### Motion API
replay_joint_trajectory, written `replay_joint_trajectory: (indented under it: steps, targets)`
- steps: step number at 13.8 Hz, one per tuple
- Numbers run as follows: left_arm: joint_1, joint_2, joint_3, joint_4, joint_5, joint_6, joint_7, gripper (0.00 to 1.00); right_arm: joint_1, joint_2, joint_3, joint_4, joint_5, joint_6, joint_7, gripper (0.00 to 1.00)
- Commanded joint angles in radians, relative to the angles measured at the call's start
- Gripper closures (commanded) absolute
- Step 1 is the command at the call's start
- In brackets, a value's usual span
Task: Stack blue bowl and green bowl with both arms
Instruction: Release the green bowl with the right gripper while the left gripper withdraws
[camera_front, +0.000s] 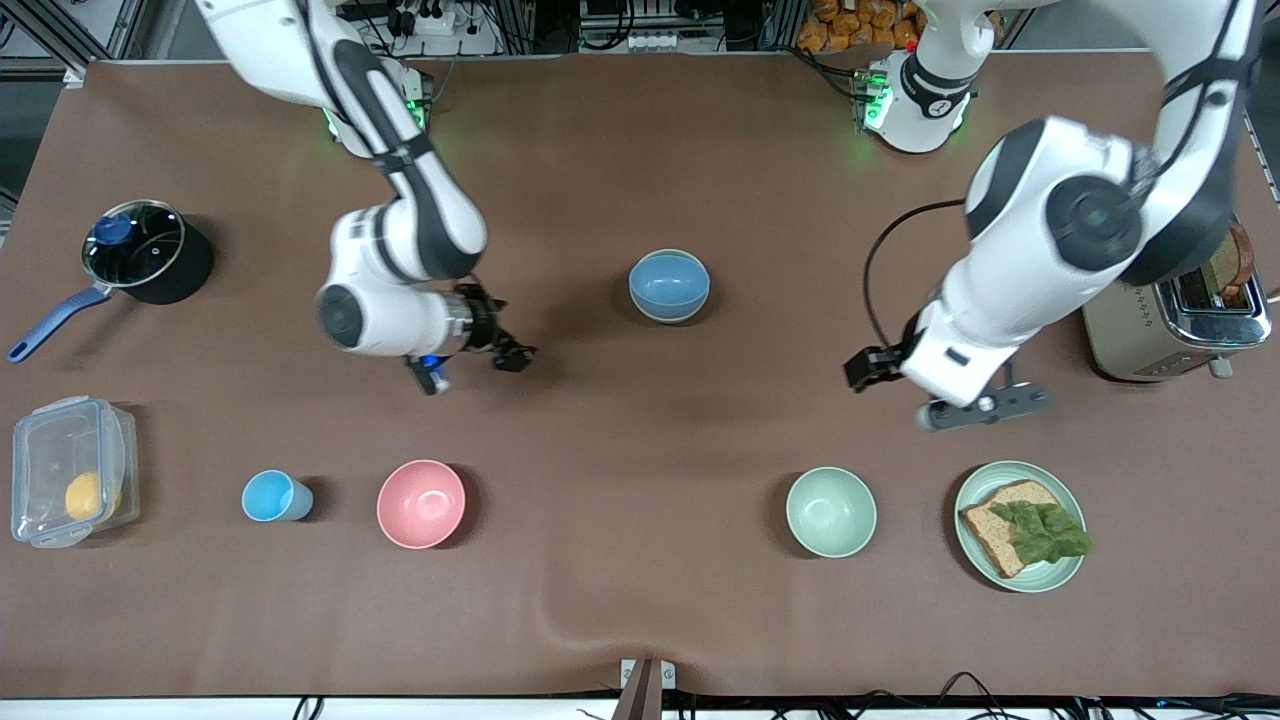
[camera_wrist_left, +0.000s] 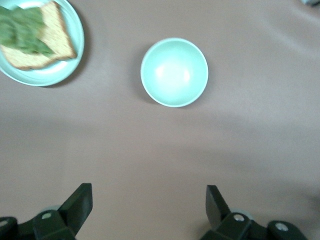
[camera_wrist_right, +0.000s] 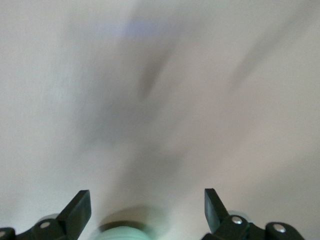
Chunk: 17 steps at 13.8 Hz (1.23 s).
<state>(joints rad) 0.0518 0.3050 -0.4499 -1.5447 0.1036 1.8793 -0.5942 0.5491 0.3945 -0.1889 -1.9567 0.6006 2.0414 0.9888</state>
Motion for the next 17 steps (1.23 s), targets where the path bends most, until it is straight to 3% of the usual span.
replay_joint_trajectory:
  steps: [1, 3, 4, 7, 9, 13, 17]
  targets:
    - [0.061, -0.102, -0.006, -0.018, 0.022, -0.064, 0.054, 0.00, -0.001, -0.017, -0.093, 0.082, -0.068, -0.179, -0.047, 0.00]
    - [0.083, -0.156, 0.020, -0.031, 0.008, -0.138, 0.124, 0.00, -0.035, -0.017, -0.119, 0.137, -0.119, -0.271, -0.079, 0.00]
    - [0.068, -0.176, 0.069, -0.031, 0.002, -0.193, 0.172, 0.00, -0.085, -0.023, -0.112, 0.153, -0.142, -0.303, -0.103, 0.00]
    - [-0.057, -0.251, 0.253, -0.031, -0.024, -0.330, 0.263, 0.00, -0.233, -0.075, -0.026, 0.165, -0.240, -0.345, -0.254, 0.00]
    - [-0.102, -0.288, 0.333, -0.031, -0.036, -0.383, 0.307, 0.00, -0.328, -0.114, 0.043, 0.174, -0.321, -0.368, -0.303, 0.00]
    - [-0.109, -0.343, 0.407, -0.018, -0.103, -0.416, 0.428, 0.00, -0.519, -0.189, 0.213, 0.203, -0.407, -0.414, -0.393, 0.00]
    - [-0.099, -0.313, 0.432, 0.020, -0.134, -0.416, 0.478, 0.00, -0.563, -0.258, 0.255, 0.211, -0.415, -0.419, -0.458, 0.00]
